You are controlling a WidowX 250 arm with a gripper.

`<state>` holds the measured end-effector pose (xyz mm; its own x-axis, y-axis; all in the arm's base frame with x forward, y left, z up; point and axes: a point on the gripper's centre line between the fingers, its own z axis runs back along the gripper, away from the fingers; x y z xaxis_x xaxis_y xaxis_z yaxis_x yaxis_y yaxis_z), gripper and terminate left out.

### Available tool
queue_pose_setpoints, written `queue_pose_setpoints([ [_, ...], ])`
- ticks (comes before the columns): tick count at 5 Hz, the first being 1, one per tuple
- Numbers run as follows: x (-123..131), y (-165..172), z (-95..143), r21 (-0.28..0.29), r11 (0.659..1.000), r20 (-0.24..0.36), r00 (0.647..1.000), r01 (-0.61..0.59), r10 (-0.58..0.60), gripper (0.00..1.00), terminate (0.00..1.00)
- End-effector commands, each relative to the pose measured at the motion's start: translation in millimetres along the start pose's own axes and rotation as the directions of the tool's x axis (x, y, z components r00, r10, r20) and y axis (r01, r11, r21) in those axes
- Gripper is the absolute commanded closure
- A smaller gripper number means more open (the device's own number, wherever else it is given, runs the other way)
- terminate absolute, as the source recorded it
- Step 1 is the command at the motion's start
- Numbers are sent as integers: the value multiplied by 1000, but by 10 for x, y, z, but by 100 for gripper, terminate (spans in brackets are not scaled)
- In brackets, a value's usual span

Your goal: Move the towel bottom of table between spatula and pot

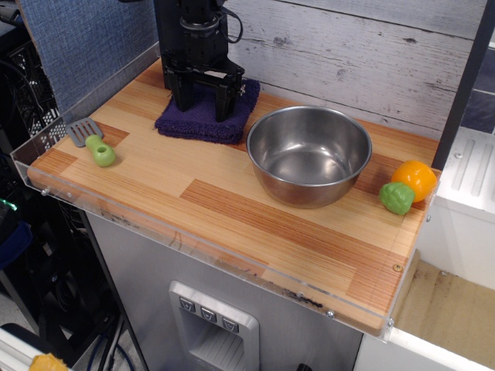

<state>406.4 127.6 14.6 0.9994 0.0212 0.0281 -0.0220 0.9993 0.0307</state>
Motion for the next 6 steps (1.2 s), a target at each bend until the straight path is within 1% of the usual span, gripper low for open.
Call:
queue_pose_setpoints([
  [1,-221,-162,-121,-41,997,-91,994,59,-62,0,0],
  [3,-631,-289,-33,-65,990,-137,982,123,-131,0,0],
  [4,-839,-299,-40,-84,986,-168,973,145,-157,0,0],
  [5,-1077,-312,-48,-94,980,-208,960,173,-189,0,0],
  [6,-1295,-293,-13,-101,977,-233,950,190,-209,0,0],
])
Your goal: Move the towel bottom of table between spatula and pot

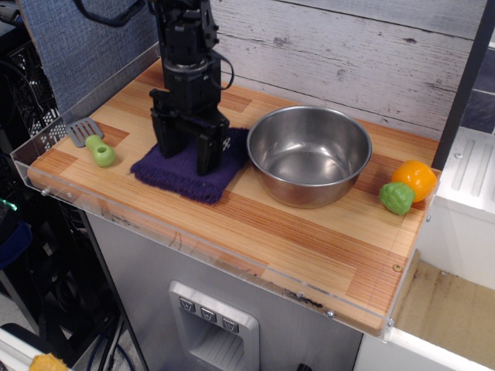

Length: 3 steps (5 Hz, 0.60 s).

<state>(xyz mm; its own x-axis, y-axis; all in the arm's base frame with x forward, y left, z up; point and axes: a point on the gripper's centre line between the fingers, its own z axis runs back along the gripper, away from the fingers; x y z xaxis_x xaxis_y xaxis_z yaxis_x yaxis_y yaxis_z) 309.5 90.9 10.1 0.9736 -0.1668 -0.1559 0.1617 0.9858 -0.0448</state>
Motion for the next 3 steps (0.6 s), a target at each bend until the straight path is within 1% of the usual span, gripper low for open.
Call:
queue_pose_setpoints([
  [1,-423,-15,-40,-2,999,-67,997,32,-32,0,0],
  [2,-444,16,6,9,1000,-53,998,28,-28,0,0],
  [3,-249,66,185,0,1000,40,999,16,-16,0,0],
])
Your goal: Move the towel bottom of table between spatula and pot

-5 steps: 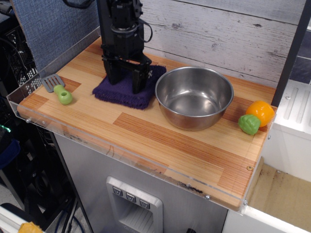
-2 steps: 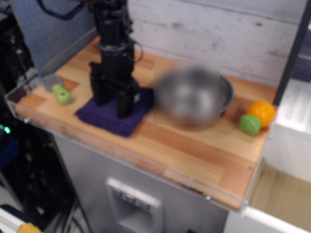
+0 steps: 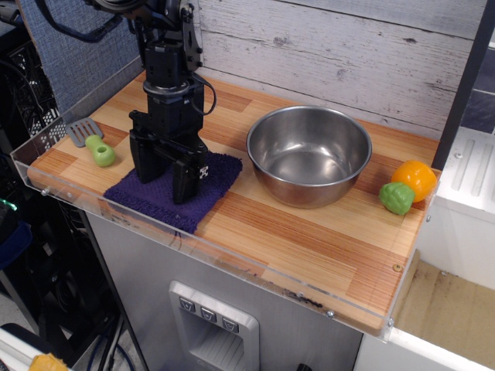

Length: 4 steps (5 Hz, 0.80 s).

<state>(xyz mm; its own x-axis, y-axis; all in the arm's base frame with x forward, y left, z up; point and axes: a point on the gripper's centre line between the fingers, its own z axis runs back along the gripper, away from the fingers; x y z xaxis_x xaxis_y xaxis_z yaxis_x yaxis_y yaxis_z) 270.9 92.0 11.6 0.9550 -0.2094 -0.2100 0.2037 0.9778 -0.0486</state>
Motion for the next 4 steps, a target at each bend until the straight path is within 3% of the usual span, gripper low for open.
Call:
queue_pose_setpoints([
  [1,355,159,839,11,999,318,947,-37,32,0,0],
  [2,278,76,1380,24,999,446,895,-33,18,0,0],
  [3,88,44,1780,52,997,493,870,-53,21,0,0],
  [4,-8,88,1928,20,997,474,879,-77,58,0,0],
])
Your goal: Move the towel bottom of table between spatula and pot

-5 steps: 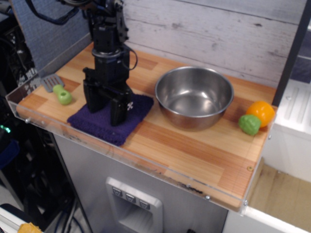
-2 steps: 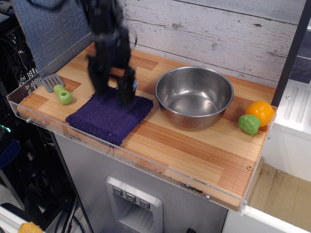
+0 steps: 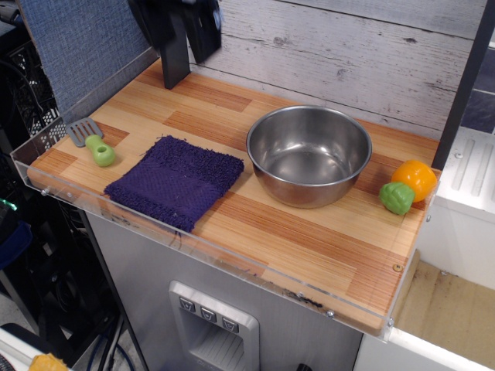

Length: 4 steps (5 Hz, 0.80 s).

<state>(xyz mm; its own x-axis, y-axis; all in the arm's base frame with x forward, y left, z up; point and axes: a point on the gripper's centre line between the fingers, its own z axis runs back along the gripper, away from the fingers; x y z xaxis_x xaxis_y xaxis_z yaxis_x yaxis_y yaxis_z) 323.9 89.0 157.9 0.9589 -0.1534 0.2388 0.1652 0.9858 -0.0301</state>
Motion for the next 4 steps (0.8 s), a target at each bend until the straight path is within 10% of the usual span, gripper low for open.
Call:
queue_pose_setpoints([
  [1,-51,126,467,49,996,-45,996,-77,80,0,0],
  [3,-104,146,492,80,990,-211,968,-119,134,0,0],
  [4,-104,146,492,80,990,-211,968,-119,134,0,100],
])
